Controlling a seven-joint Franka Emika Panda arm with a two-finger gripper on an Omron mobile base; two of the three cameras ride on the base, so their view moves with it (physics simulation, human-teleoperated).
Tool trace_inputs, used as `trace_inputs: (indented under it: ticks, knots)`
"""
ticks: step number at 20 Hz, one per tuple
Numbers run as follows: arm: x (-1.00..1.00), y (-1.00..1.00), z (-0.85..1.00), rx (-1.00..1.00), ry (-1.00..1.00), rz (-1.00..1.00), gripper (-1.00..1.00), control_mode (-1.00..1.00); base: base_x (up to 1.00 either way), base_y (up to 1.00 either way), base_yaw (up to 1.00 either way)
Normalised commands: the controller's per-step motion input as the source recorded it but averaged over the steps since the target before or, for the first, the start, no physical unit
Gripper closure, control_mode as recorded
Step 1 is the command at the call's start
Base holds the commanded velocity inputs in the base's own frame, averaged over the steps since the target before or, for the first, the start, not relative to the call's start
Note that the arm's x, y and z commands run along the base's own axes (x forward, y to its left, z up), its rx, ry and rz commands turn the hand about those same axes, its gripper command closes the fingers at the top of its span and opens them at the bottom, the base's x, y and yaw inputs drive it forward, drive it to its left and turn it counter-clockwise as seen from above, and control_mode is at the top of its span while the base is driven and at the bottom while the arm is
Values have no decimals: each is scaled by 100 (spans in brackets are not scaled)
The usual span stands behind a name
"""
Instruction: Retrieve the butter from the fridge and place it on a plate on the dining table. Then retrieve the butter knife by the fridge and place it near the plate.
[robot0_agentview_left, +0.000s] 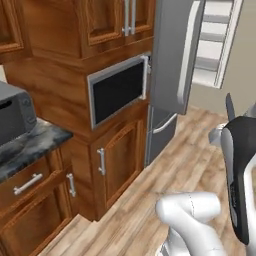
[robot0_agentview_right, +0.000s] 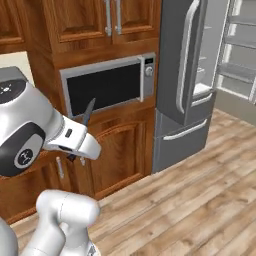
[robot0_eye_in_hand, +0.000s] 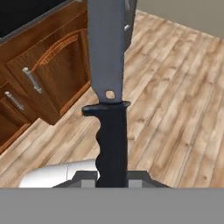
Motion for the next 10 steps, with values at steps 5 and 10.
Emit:
trace_inputs:
  ticks: [5,10]
  knots:
    - [0,0,0,0,0,0,100,100,6,-36,-67]
    - [0,0,0,0,0,0,100,100,13,-47,-64]
